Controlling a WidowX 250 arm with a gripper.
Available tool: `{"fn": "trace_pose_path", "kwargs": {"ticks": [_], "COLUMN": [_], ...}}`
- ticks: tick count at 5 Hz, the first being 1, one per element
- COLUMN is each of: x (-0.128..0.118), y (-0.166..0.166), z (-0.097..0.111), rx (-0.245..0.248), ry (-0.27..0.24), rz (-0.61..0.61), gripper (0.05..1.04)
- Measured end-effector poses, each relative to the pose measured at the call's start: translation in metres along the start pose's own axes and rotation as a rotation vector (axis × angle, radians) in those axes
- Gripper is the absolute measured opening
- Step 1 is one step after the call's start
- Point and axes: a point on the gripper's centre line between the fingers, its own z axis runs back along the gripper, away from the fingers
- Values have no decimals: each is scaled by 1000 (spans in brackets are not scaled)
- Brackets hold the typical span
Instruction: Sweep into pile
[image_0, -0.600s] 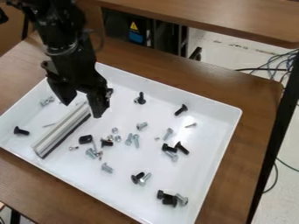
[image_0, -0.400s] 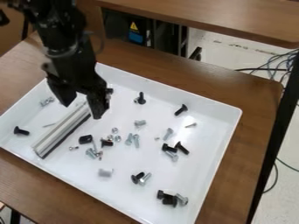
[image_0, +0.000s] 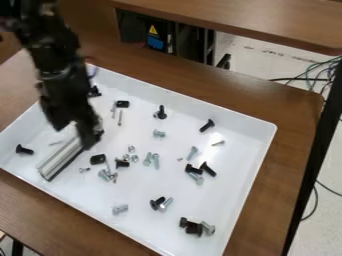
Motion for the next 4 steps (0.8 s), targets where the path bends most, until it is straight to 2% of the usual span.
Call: {"fn": "trace_pose_path", "kwargs": {"ticks": [1,2,4], "x": [-4,-8,-3], "y": [22,41,47], "z": [-20,-44,-58], "rx": [4,-9,24], "ry": [30,37,6], "rz": [-22,-74,-142], "gripper": [999,999,999]}}
